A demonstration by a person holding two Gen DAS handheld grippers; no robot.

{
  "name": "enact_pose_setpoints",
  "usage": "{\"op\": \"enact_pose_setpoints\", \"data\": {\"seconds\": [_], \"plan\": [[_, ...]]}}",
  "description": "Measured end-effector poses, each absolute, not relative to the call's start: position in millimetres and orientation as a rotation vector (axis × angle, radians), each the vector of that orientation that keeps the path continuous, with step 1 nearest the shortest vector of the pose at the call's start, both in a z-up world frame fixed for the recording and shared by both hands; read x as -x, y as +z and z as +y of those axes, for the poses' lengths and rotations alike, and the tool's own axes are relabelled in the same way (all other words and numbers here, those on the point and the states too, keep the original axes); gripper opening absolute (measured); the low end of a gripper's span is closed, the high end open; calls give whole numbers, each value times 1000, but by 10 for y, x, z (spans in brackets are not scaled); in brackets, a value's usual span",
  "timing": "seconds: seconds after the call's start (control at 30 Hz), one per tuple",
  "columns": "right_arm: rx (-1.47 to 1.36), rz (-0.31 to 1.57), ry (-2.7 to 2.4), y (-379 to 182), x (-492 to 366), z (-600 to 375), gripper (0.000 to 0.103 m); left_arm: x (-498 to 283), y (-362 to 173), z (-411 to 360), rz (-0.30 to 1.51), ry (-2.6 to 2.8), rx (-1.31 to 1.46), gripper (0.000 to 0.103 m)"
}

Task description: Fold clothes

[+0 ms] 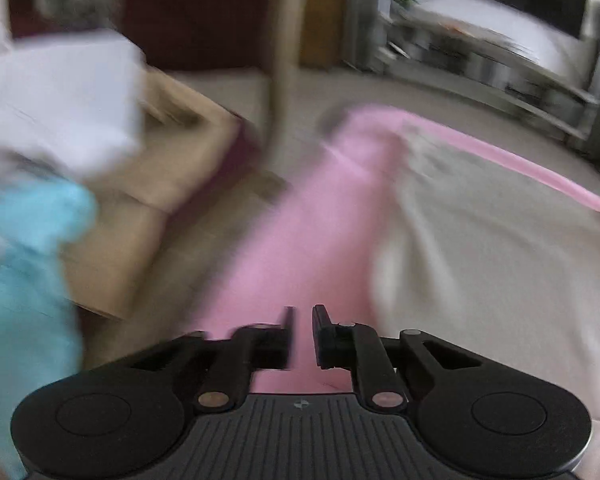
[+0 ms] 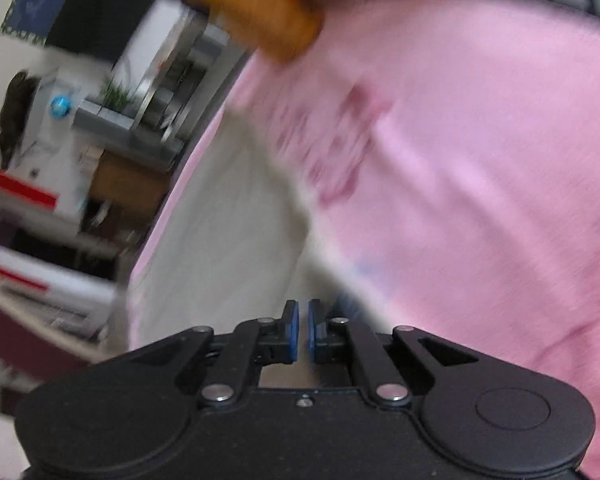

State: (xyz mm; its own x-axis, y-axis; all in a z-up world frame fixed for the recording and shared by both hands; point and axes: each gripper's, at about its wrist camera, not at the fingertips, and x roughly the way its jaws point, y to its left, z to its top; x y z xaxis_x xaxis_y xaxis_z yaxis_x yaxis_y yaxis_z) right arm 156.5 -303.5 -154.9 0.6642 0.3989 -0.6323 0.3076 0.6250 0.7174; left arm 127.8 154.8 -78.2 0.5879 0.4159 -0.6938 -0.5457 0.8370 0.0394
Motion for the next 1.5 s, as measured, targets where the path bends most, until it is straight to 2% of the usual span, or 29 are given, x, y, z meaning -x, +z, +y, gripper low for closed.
{"op": "enact_pose_setpoints", "data": {"seconds": [0.13, 0.17, 0.23, 0.33, 0.6, 0.63, 0.67, 0.7, 0.9, 1.1, 1.17, 1.33, 1.5], "plan": [[-905, 842, 20, -1400, -1344, -3108, 21, -1027, -722, 1528, 826, 545, 187, 16], [-910, 842, 26, -1367, -1286, -3120, 21, -959, -719, 1502, 855, 512, 187, 17], [-883, 891, 64, -1279, -1208, -3079, 21, -807, -695, 1428, 892, 413, 204, 22], [-783, 911, 143, -1124, -1076, -2931, 21, -555, -707, 1240, 909, 291, 202, 23], [-610, 1030, 315, -1180, -982, -2574, 21, -418, -960, 956, 995, 256, 76, 16], [-594, 1045, 313, -1207, -991, -2554, 21, -426, -982, 954, 1005, 270, 43, 22], [-578, 1061, 310, -1233, -999, -2534, 13, -422, -989, 941, 1012, 280, 1, 23], [-562, 1076, 307, -1260, -1007, -2514, 0, -414, -996, 935, 1015, 295, -32, 24], [-499, 1095, 231, -1229, -973, -2599, 0, -362, -1034, 957, 1022, 394, -155, 25], [-501, 1085, 165, -1162, -936, -2744, 1, -253, -911, 1075, 980, 426, -68, 24], [-534, 1040, 171, -1083, -926, -2789, 7, -232, -816, 1133, 934, 417, -2, 23], [-704, 950, 251, -1069, -1031, -2838, 11, -357, -757, 980, 885, 264, 89, 21], [-844, 992, 421, -1270, -1325, -2497, 12, -731, -769, 492, 863, 39, 72, 21]]}}
